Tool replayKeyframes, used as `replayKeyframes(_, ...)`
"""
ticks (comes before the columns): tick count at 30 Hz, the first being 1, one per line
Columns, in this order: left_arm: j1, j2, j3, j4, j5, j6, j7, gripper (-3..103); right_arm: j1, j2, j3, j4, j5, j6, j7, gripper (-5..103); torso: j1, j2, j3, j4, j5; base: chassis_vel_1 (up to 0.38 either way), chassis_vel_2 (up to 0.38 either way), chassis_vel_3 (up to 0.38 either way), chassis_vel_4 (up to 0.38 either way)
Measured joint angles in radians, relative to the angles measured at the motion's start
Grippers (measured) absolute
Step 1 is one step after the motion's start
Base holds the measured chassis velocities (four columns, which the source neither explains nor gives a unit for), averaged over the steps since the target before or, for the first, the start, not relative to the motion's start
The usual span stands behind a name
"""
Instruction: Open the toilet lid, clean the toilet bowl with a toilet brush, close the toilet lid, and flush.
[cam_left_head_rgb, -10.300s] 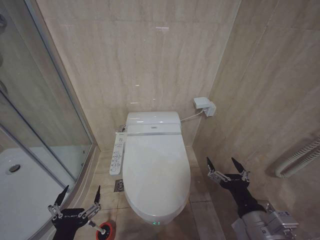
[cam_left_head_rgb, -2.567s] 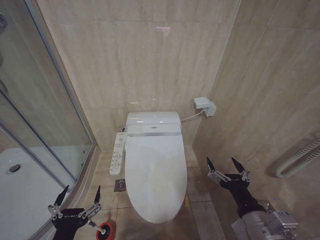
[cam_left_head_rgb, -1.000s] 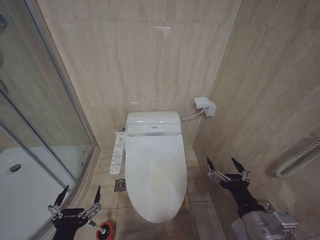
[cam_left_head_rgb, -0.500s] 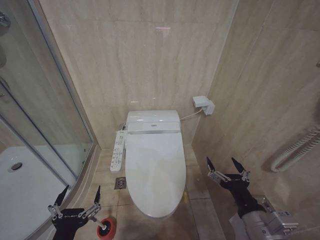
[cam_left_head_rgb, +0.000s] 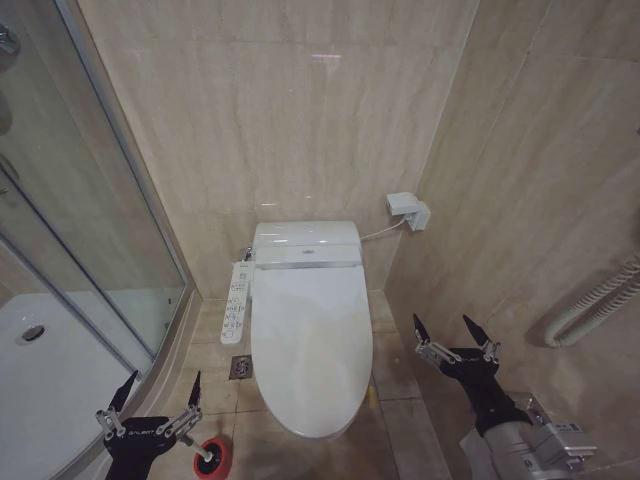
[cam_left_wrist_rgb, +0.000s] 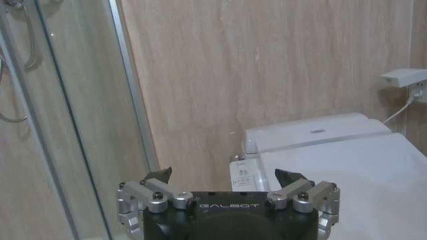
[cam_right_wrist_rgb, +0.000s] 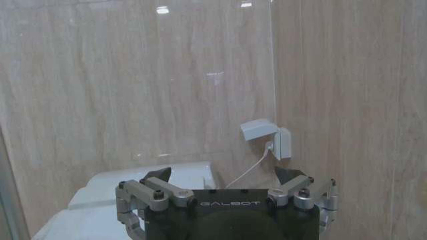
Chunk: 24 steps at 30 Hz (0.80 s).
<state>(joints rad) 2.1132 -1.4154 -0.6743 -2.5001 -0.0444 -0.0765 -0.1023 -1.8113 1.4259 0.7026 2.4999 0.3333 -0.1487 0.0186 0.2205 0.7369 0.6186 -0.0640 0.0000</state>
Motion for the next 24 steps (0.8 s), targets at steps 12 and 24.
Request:
replayKeyframes(12, 0.000, 0.000, 0.000, 0.000, 0.000, 0.000, 0.000, 100, 0.000, 0.000, 0.000, 0.000, 0.000, 0.000, 0.000, 100, 0.001, 0.000, 0.000, 0.0001, 0.0001, -0.140, 0.126, 0.131, -0.128)
replayKeyframes(24, 0.000, 0.000, 0.000, 0.000, 0.000, 0.000, 0.000, 100, 0.000, 0.000, 0.000, 0.000, 0.000, 0.000, 0.000, 100, 0.000, 0.000, 0.000, -0.0001, 0.0001, -0.003, 0.004, 0.004, -0.003)
